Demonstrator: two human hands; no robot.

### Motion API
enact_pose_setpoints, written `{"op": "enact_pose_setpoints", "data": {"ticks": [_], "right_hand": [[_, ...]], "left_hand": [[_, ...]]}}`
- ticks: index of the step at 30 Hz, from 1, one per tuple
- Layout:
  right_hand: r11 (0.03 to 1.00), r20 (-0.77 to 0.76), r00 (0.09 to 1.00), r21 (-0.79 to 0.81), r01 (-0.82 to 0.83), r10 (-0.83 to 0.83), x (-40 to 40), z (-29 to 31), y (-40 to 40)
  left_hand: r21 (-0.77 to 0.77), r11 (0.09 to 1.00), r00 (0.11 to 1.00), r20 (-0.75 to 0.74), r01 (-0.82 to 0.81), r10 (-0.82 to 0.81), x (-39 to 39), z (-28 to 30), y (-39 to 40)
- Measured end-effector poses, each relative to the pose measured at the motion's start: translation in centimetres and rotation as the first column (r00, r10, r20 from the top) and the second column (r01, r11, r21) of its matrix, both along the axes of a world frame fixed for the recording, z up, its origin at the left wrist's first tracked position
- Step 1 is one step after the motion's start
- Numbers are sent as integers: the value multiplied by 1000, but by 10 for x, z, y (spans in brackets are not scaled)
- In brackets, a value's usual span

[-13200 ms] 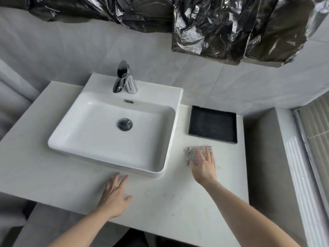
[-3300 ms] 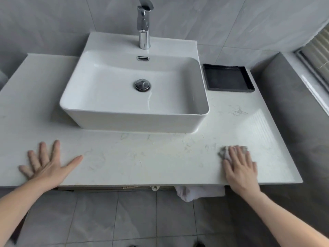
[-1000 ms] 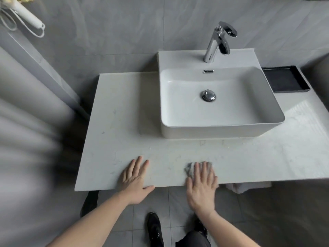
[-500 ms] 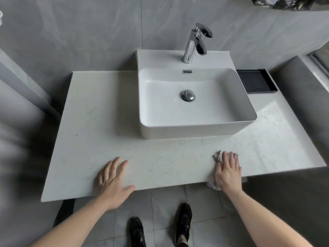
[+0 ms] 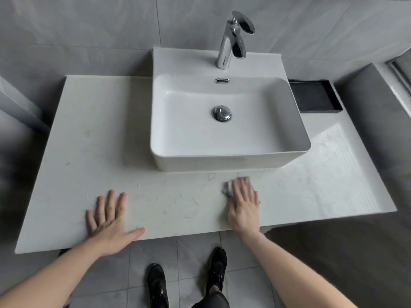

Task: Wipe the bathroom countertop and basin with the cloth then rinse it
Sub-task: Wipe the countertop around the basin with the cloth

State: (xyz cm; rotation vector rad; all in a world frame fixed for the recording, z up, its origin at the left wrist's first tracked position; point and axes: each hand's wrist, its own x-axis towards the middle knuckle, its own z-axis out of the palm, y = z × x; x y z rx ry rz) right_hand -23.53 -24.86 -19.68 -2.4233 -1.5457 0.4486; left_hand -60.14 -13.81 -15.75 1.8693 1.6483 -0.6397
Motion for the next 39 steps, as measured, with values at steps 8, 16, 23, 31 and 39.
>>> {"op": "enact_pose_setpoints", "data": {"ticks": [8, 16, 23, 31, 39], "right_hand": [[947, -241, 970, 303, 110, -35, 84, 48, -9], [910, 56, 918, -122, 397, -393, 217, 13, -15], [930, 34, 932, -68, 362, -360, 62, 0, 31], [983, -120, 976, -9, -186, 183, -135, 6, 63], [945, -255, 959, 263, 193, -124, -14, 31, 20]], "left_hand": [[-75, 997, 998, -46, -34, 30, 7, 9, 4], [-100, 995, 997, -81, -10, 2, 9, 12, 4], [-111, 994, 998, -70, 2, -10, 9, 15, 5], [-125, 992, 998, -66, 10, -18, 6, 17, 5], [-121, 992, 999, -16, 31, -33, 1, 18, 5]]}}
